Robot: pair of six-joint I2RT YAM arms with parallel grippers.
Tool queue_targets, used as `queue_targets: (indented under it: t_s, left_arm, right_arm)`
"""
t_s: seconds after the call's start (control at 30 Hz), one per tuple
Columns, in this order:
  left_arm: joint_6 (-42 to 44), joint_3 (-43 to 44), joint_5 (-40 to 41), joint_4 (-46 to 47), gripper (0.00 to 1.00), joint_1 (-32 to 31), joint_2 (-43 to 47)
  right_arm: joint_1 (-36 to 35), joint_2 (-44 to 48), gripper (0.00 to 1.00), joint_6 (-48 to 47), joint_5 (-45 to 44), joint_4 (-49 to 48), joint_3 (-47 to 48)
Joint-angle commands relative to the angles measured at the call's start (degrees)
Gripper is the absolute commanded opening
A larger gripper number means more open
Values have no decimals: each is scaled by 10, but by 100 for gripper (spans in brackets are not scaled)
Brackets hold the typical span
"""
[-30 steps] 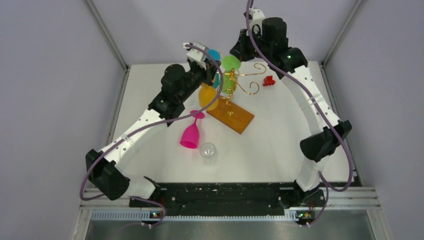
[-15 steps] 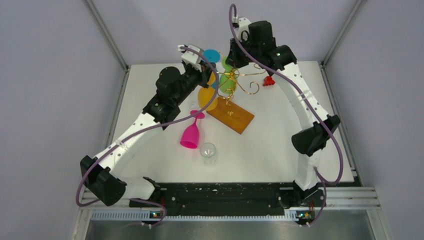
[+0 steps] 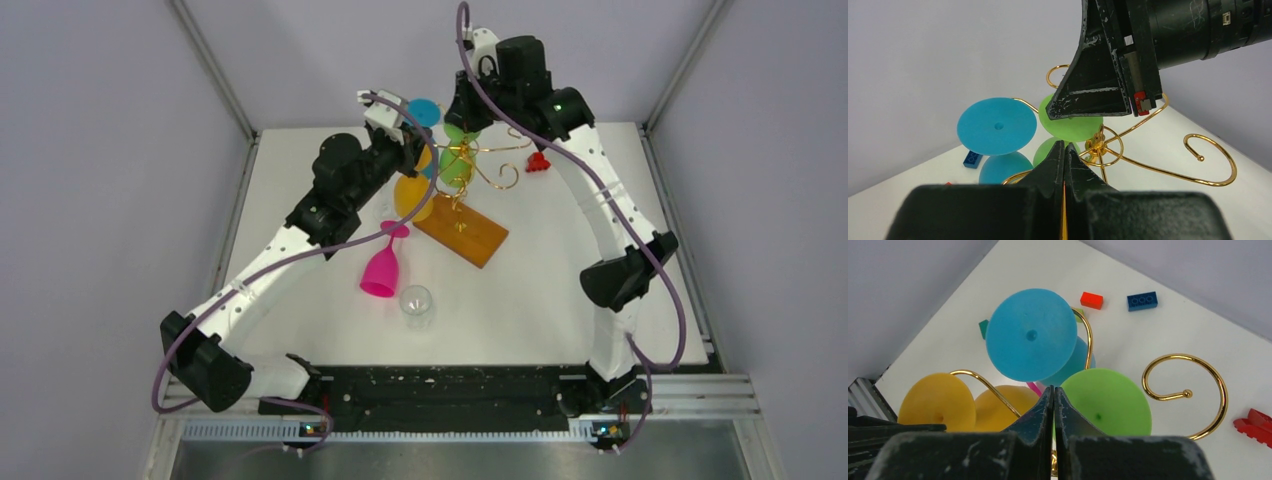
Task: Place the wine glass upside down on the wine glass rack
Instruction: Adjust the wine glass in the wine rack.
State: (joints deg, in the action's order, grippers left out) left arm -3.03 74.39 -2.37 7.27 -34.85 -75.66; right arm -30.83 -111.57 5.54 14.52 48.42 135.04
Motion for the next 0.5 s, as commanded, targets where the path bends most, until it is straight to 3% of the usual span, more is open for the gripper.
queue_targets:
  t_s: [0.0,0.47]
  left_arm:
    - [0,0,-12,13,0,2,-3]
    - [-1,2,-16,13,0,3,-12]
  right_arm:
    - [-14,-15,0,-10,9,7,41]
    - [-20,-19,0,-40,-87,37,36]
